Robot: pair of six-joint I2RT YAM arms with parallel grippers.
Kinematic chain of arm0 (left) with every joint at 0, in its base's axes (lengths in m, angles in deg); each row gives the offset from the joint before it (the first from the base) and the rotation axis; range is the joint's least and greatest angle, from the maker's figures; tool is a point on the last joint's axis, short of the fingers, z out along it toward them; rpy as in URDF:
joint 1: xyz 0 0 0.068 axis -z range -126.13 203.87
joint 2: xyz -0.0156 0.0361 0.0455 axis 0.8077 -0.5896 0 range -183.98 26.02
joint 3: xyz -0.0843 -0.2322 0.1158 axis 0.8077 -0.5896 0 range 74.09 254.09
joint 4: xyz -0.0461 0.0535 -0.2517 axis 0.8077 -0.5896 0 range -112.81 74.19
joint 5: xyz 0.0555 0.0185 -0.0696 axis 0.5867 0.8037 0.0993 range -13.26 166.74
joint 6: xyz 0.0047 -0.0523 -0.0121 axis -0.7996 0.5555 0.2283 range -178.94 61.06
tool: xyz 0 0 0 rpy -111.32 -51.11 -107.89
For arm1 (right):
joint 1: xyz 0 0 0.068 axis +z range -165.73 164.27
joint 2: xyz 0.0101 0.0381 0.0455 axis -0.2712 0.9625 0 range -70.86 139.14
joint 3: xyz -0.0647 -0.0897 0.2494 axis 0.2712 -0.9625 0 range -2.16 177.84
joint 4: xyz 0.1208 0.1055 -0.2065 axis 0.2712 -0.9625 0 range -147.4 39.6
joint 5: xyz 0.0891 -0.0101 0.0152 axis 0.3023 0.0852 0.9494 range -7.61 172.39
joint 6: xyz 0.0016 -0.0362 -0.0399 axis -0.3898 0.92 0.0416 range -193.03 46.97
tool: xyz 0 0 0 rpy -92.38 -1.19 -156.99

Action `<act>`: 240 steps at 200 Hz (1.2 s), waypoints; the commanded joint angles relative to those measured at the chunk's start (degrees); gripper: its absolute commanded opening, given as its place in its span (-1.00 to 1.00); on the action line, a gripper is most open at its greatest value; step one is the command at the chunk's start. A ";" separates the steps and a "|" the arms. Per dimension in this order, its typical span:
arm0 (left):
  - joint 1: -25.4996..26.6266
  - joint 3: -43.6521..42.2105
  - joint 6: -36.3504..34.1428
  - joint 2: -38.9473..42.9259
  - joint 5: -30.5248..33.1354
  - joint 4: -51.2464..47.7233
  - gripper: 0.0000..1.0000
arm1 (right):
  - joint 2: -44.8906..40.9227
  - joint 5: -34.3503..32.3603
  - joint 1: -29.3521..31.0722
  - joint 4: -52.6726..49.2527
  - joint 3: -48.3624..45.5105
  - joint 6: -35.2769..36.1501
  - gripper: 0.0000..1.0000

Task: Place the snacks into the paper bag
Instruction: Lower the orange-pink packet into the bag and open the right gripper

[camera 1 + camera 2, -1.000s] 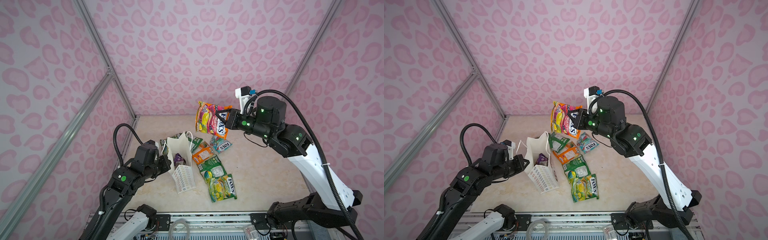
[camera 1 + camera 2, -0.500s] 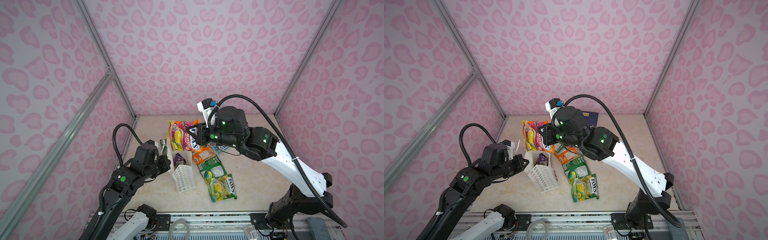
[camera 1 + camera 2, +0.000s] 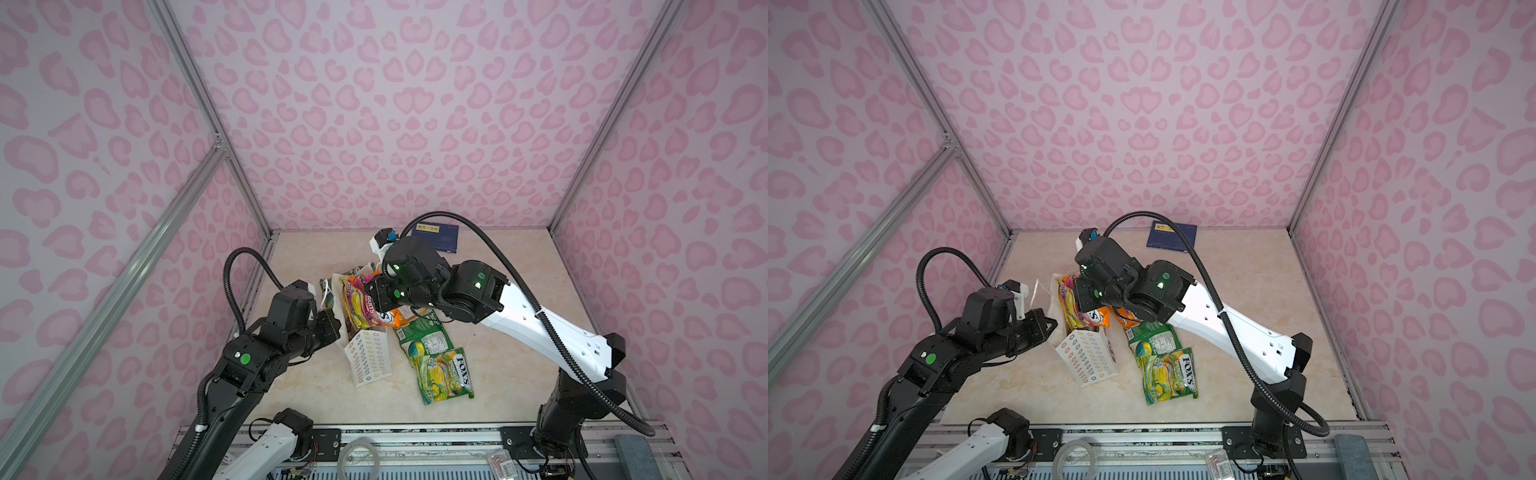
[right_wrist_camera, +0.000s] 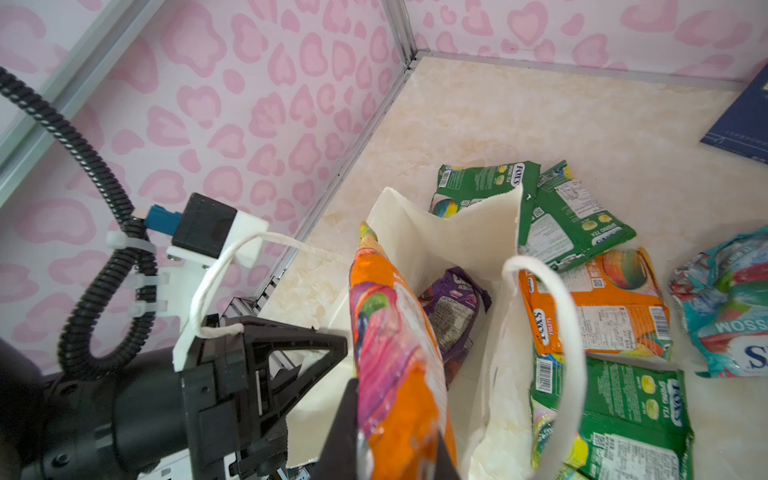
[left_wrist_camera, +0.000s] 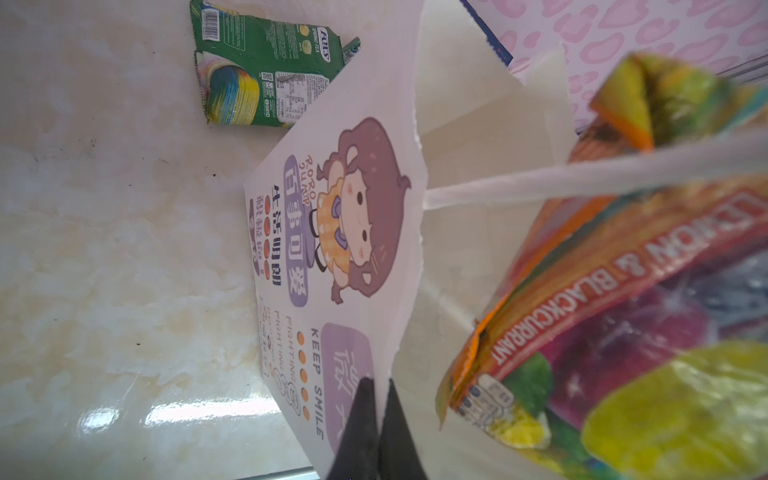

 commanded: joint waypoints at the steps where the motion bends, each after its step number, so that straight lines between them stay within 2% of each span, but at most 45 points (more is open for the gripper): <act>1: -0.10 0.45 0.05 -0.21 0.42 2.24 -0.89 | 1.16 -1.39 0.40 -1.98 0.22 1.12 -1.00; 75: -0.07 0.50 -0.02 -0.67 0.07 2.70 -0.89 | 6.79 0.05 0.84 -5.69 4.69 3.46 -1.00; 88: -0.06 0.64 -0.01 -0.65 0.21 2.68 -0.89 | 7.35 0.59 0.92 -5.52 4.97 3.57 -0.94; 128: -0.12 0.37 0.08 -0.52 0.07 2.57 -0.89 | 8.33 1.14 0.91 -5.01 5.24 3.94 -0.68; 170: -0.11 0.28 0.25 -0.37 0.31 2.42 -0.89 | 8.08 1.89 0.92 -3.38 5.39 5.17 -0.20; 240: -0.09 0.18 0.25 -0.50 0.41 2.17 -0.89 | 5.22 5.03 0.86 0.96 6.64 8.53 0.17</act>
